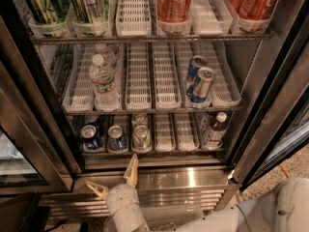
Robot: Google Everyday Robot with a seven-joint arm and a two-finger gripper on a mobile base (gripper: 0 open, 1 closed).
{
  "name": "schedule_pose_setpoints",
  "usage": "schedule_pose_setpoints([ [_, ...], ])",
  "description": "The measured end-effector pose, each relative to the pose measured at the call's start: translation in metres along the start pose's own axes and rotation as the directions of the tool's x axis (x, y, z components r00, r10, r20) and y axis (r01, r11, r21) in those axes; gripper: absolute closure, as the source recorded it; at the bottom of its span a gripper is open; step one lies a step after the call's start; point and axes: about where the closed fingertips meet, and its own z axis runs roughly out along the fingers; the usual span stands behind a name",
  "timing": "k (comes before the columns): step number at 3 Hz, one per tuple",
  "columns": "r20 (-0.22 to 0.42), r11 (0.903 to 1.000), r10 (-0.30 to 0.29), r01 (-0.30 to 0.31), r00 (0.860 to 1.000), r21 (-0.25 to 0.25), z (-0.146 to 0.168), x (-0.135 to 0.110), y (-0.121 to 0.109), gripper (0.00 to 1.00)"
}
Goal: Pick pepsi can from bottom shelf of fridge
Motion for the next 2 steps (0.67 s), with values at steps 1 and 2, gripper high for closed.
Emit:
schedule_pose_setpoints([
  [1, 0.065, 0.9992, -0.036, 0.034, 0.997, 0.023, 0.012, -0.003, 0.003, 0.00],
  [2, 0.116, 0.9946, -0.093, 0.087, 0.989, 0.057, 0.024, -0.005, 0.000, 0.06],
])
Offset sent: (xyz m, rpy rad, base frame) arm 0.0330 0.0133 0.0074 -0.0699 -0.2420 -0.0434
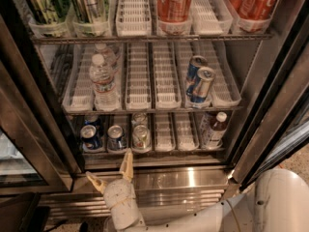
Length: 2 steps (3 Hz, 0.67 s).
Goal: Pick pepsi can from bottom shelf of fridge
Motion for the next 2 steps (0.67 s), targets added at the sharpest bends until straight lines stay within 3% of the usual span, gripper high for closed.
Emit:
schedule_pose_setpoints([
  [1, 0.030, 0.9981, -0.047, 0.046, 0.998, 0.042, 0.014, 0.001, -0.010, 0.08],
  [2, 0.027, 0.9963, -0.039, 0.036, 0.999, 0.077, 0.026, 0.006, -0.020, 0.13],
])
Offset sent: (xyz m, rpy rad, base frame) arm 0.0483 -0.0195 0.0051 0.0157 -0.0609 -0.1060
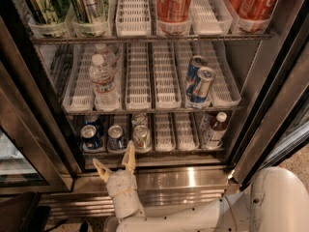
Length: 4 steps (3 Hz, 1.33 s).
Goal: Pick pepsi can from bottom shelf of fridge
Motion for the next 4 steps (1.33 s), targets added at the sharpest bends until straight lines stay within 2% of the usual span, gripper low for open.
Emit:
schedule_pose_setpoints([
  [1, -0.026, 0.9993, 0.034, -0.033, 0.999, 0.018, 0.007, 0.008, -0.004, 0.19],
  [2, -0.049, 0.9974, 0.068, -0.066, 0.997, 0.030, 0.009, 0.015, -0.005, 0.19],
  [4, -0.076, 0.9917, 0.111, -0.106, 0.991, 0.073, 0.012, 0.025, -0.002, 0.30],
])
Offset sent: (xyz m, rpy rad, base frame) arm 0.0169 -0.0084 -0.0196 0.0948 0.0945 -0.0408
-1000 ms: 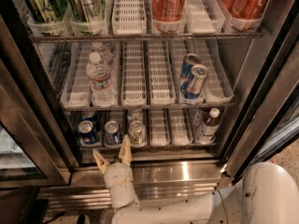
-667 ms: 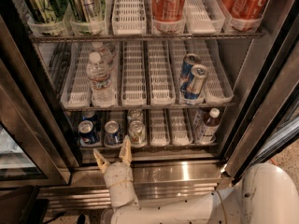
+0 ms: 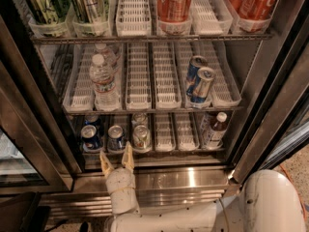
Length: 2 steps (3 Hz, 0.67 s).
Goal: Pick pepsi can from bottom shelf of fridge
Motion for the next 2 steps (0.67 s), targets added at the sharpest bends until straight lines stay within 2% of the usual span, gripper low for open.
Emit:
schedule_pose_setpoints([
  [2, -0.001, 0.9994, 0.026, -0.026, 1.000, 0.023, 0.0067, 0.0004, 0.0056, 0.30],
])
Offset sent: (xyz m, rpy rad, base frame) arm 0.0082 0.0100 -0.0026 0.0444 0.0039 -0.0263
